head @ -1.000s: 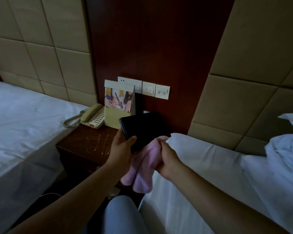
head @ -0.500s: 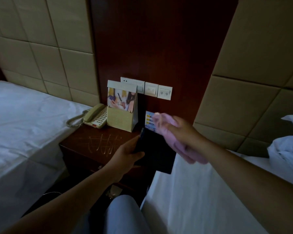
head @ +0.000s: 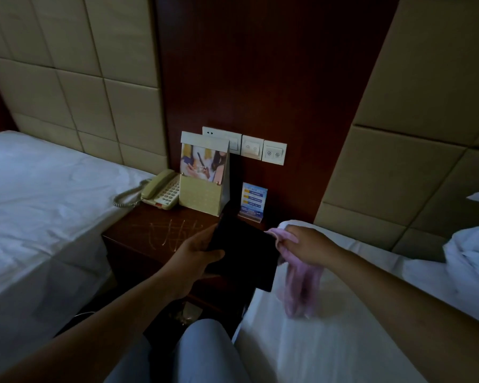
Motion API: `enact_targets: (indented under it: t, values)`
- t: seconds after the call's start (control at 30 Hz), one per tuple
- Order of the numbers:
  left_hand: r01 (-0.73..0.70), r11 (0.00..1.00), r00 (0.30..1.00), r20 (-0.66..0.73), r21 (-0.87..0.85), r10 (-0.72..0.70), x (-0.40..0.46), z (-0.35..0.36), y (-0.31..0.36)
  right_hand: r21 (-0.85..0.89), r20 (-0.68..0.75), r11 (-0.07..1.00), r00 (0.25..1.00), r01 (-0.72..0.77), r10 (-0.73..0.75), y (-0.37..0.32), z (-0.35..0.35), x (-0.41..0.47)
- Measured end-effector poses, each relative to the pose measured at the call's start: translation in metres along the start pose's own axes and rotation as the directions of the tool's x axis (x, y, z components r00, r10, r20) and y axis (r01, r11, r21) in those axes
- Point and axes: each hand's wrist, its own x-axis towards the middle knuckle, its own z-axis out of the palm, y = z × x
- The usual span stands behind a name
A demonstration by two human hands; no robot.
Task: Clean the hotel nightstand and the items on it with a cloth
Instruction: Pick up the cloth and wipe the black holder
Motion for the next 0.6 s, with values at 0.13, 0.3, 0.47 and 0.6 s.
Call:
enact_targets:
  t: [0.13, 0.3, 0.47, 0.6]
  values:
    - [0.02, 0.982, 0.995, -0.09, -0.19, -0.038, 0.007, -0.004, 0.006, 0.043, -0.055, 0.993, 0.992, -0.109, 0.111, 0.006, -0.006, -0.012]
    - [0.016, 0.933, 0.969, -0.224, -0.361, -0.103, 0.016, 0.01, 0.015, 0.014, -0.011, 0.998, 0.998, 0.06, -0.059, -0.017, -0.01, -0.025]
    - [0.099, 0.866, 0.949, -0.216, -0.491, -0.231, 0.024, 0.018, 0.02, -0.442, -0.215, 0.869, 0.914, 0.223, -0.344, -0.043, 0.018, -0.036]
    - [0.176, 0.823, 0.941, -0.154, -0.541, -0.302, 0.022, 0.016, 0.022, -0.373, -0.461, 0.859, 0.734, 0.35, -0.499, -0.043, 0.028, -0.03]
